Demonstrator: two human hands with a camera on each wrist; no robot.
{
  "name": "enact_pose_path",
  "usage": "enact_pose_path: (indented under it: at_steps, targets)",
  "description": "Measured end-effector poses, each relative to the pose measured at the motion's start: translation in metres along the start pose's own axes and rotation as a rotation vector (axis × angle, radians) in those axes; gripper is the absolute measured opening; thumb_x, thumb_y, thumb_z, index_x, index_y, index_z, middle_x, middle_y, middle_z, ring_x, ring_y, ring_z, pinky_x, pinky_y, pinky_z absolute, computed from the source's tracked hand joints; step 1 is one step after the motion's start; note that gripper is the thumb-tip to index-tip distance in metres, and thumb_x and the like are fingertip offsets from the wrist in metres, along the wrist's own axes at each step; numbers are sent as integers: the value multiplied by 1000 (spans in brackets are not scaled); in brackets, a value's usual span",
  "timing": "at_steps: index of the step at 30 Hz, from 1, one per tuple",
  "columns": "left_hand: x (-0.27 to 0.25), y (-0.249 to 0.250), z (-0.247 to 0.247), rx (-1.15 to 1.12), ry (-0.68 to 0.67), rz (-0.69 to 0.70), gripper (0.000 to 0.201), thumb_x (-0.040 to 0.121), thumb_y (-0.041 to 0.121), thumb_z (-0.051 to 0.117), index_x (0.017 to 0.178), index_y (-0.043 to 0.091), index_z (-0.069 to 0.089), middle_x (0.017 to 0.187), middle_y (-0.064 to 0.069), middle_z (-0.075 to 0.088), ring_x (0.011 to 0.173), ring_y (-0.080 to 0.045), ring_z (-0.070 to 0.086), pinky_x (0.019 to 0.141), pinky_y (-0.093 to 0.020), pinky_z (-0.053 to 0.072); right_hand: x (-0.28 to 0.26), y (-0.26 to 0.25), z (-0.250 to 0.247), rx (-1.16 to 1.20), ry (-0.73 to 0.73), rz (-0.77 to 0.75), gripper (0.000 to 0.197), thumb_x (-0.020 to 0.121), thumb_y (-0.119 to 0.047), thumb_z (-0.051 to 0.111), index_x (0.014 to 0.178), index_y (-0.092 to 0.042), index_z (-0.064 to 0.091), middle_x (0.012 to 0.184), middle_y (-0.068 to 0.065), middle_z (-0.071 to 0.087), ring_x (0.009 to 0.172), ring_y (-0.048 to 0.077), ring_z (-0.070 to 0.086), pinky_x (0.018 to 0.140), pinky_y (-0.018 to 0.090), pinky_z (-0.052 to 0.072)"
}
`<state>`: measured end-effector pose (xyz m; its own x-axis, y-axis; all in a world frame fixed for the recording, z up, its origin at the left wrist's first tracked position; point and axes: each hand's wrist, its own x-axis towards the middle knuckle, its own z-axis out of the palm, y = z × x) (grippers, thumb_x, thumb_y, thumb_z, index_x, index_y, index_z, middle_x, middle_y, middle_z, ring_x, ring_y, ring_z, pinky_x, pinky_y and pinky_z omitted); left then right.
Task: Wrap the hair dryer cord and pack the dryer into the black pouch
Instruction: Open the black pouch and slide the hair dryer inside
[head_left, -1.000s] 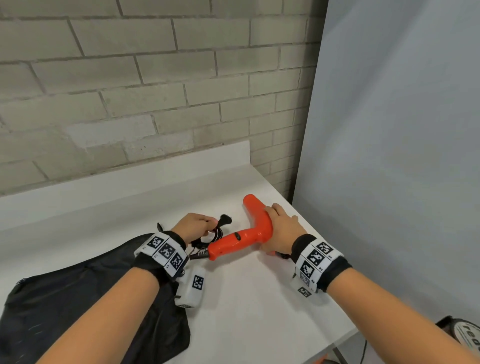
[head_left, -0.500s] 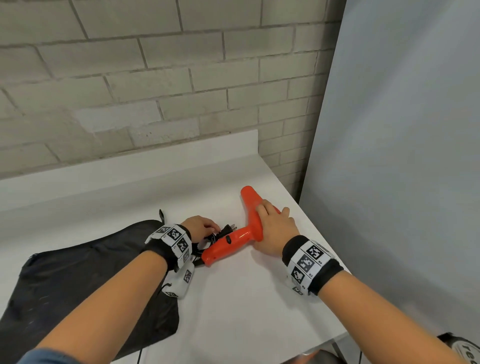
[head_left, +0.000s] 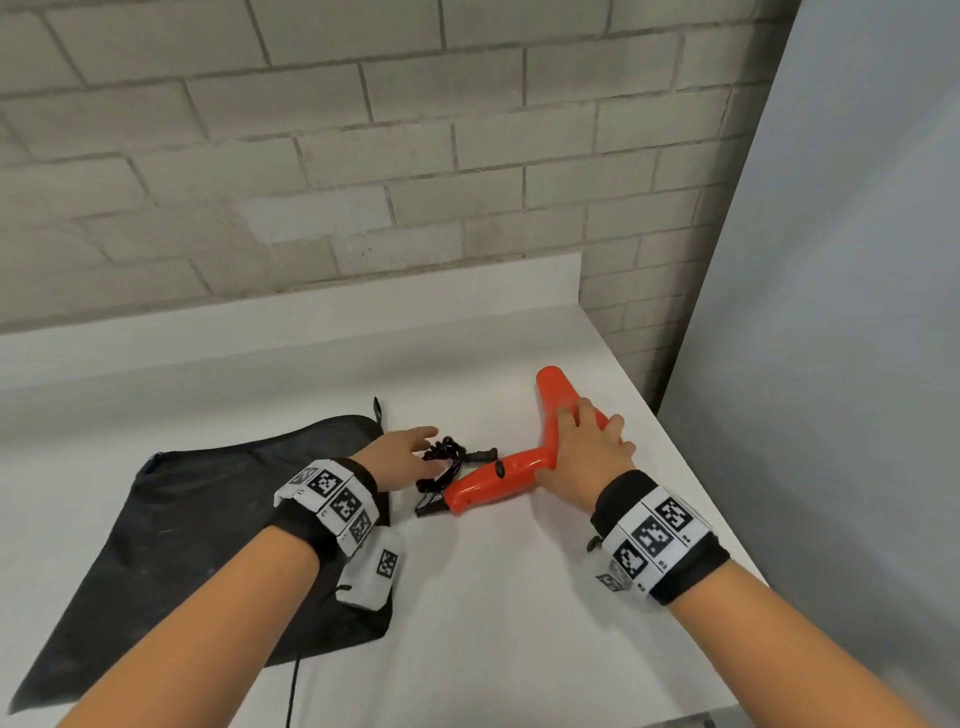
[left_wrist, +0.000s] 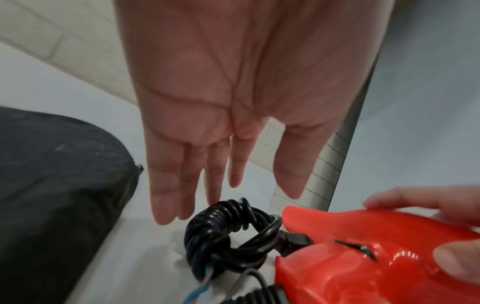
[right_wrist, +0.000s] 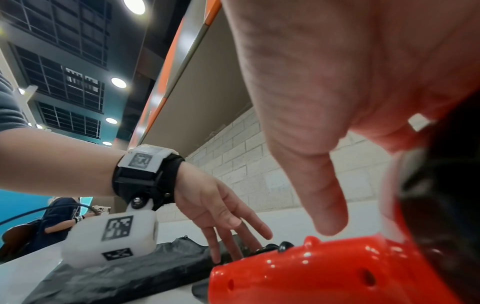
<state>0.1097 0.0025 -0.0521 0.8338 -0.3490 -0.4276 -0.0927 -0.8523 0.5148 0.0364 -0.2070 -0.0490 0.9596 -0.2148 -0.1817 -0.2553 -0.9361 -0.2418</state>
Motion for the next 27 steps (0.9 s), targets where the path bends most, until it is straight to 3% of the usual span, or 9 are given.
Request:
enact_pose_path:
  at_steps: [4,8,11,14,17,19,21,24,27]
  targets:
    - [-9,-22,-13,-48,-33,16,55,90,31,53,140,20,32,143,-6,42,129,-19,42,103,-24,33,2,-20,0,-102,-70,99,76,79,-43,59,140,-21,20,149,14,12,133,50,15,107,64,22]
    - [-10,-52,-40,123,97,9,48,88,33,54,133,18,43,138,-4,47,125,-20,45,104,-27,32,2,-52,-6,-161,-133,134,71,79,-49,55,138,-24,26,146,14,18,134,48,13,106,67,17]
    - [-2,-84,-68,229,176,-54,59,86,32,56,138,18,34,145,-8,37,131,-25,37,108,-33,30,8,-88,-7,-87,-161,-22,65,82,-47,53,137,-21,30,142,11,29,130,39,26,104,53,32]
    - [10,-111,-87,278,125,-98,71,85,31,58,144,18,21,152,-9,23,138,-27,26,113,-36,25,14,-127,-3,90,-231,-228,59,84,-39,55,136,-17,35,137,11,40,124,30,41,100,39,40]
    - [21,-126,-95,303,82,-82,60,84,32,60,136,15,37,142,-10,42,129,-27,41,106,-35,34,24,-166,7,169,-313,-337,57,86,-30,57,137,-15,35,139,10,42,126,25,43,102,35,38]
    - [23,-131,-96,305,99,-24,36,84,29,59,116,13,56,122,-11,59,112,-27,53,96,-35,42,32,-186,15,212,-296,-365,58,85,-19,58,138,-15,33,141,10,42,127,25,43,104,35,38]
    - [23,-132,-99,216,148,76,20,86,24,57,101,13,64,107,-10,65,102,-26,58,90,-35,45,39,-200,21,248,-261,-380,65,84,-7,56,141,-18,27,147,9,35,131,25,39,109,36,35]
    - [15,-118,-105,85,222,272,18,87,19,57,99,13,68,103,-11,68,99,-24,60,91,-32,44,43,-209,23,310,-214,-417,70,83,2,52,143,-20,24,148,7,34,133,25,38,110,34,32]
    - [0,-98,-116,82,340,458,20,87,18,57,102,12,68,102,-10,67,97,-24,59,90,-32,44,48,-208,20,351,-89,-409,47,82,-1,53,128,-13,47,124,14,56,115,31,53,99,38,42]
